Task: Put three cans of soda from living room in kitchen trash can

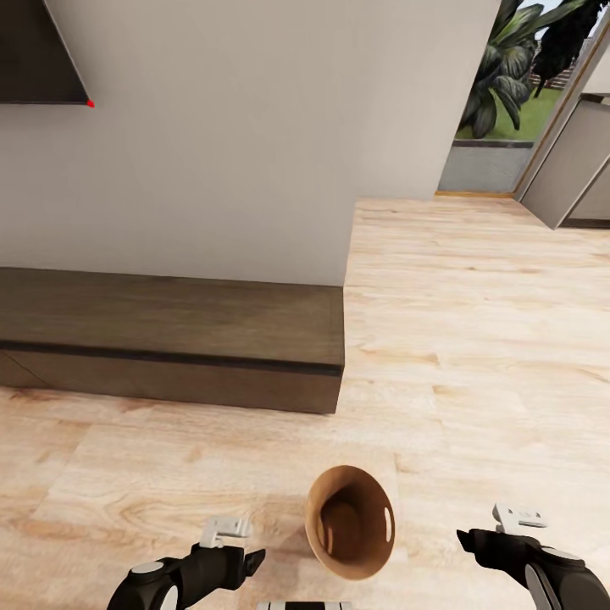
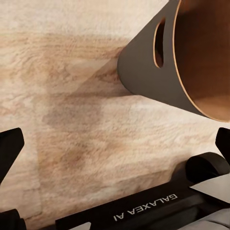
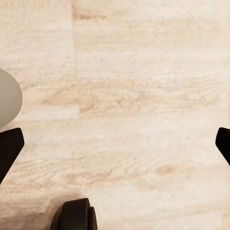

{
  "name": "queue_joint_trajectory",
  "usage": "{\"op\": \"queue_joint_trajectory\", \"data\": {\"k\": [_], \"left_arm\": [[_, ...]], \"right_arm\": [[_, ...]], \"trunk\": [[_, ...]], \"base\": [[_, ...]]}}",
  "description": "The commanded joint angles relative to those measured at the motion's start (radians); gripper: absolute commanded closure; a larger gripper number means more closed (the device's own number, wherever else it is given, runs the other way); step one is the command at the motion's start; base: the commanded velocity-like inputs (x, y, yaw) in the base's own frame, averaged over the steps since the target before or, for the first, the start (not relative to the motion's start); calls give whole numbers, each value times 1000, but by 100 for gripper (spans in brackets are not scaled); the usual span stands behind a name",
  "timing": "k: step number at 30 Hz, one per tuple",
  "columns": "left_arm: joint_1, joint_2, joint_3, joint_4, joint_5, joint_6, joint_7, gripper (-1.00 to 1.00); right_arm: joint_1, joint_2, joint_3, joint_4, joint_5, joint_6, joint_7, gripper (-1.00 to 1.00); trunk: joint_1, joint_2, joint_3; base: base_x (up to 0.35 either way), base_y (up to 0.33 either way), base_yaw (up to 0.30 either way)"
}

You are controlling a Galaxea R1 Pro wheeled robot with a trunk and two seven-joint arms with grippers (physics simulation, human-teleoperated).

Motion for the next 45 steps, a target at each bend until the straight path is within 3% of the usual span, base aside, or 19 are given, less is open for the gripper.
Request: {"op": "queue_joint_trajectory", "data": {"k": [1,32,36,38,45], "left_arm": [[0,0,0,0,0,0,0,-100],[0,1,2,0,2,-3,0,-100],[0,0,2,0,2,-3,0,-100],[0,0,2,0,2,-3,0,-100],[0,0,2,0,2,-3,-1,-100]], "right_arm": [[0,0,0,0,0,0,0,-100],[0,1,2,11,1,-6,15,-100],[-70,1,4,16,-19,1,38,-100],[-123,1,5,22,-24,8,103,-100],[-185,9,7,55,-26,11,171,-100]], "trunk": [[0,0,0],[0,0,0],[0,0,0],[0,0,0],[0,0,0]], "base": [[0,0,0],[0,0,0],[0,0,0],[0,0,0],[0,0,0]]}}
